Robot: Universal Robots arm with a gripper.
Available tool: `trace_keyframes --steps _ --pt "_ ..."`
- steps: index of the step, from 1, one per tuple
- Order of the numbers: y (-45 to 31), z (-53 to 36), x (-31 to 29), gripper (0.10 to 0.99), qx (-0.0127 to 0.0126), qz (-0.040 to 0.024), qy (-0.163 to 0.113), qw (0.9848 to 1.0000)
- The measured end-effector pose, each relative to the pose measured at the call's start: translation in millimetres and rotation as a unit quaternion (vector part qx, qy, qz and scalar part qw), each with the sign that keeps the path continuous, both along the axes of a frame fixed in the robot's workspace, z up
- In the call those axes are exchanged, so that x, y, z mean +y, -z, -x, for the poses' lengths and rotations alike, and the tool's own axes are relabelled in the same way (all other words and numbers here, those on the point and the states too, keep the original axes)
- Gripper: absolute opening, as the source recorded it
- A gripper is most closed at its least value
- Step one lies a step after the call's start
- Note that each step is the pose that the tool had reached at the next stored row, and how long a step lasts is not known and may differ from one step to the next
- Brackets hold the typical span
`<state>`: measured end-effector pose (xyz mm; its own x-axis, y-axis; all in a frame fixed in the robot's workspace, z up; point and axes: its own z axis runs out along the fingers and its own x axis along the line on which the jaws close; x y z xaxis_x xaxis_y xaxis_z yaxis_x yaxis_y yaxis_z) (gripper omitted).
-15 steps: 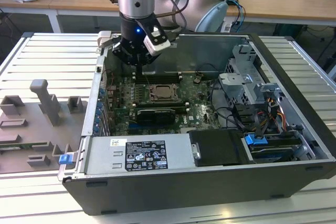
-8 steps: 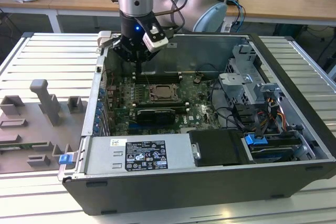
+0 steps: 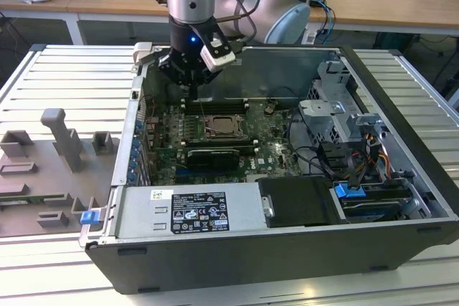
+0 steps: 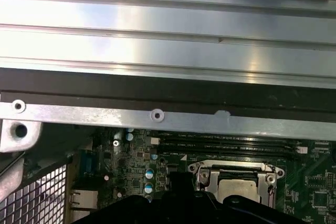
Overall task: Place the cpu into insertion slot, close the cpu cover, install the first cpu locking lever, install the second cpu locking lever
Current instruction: 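Install the first cpu locking lever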
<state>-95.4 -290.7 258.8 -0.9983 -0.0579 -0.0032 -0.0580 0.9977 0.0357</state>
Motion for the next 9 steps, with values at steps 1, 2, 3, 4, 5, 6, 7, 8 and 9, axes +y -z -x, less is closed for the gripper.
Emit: trace_keyframes --steps 1,2,3,4,5,6,7,8,9 --pt "0.1 -0.7 0.0 0.106 -0.0001 0.0000 0.000 1.0000" --pt "0.2 -1.6 0.0 0.106 -0.0001 0.0000 0.000 1.0000" --pt "0.2 -2.7 0.0 0.106 0.0000 0.0000 0.000 1.0000" --pt "0.4 -4.5 0.1 0.106 -0.0001 -0.0001 0.000 1.0000" --pt "0.4 -6.3 0.0 0.106 -0.0001 -0.0001 0.000 1.0000" --pt "0.5 -7.9 0.0 0.106 -0.0001 -0.0001 0.000 1.0000" --pt "0.6 -10.4 0.0 0.106 -0.0001 0.0001 0.000 1.0000" --pt "0.7 -12.2 0.0 0.106 -0.0001 0.0001 0.000 1.0000" --pt "0.9 -15.2 0.0 0.106 -0.0001 0.0002 0.000 1.0000"
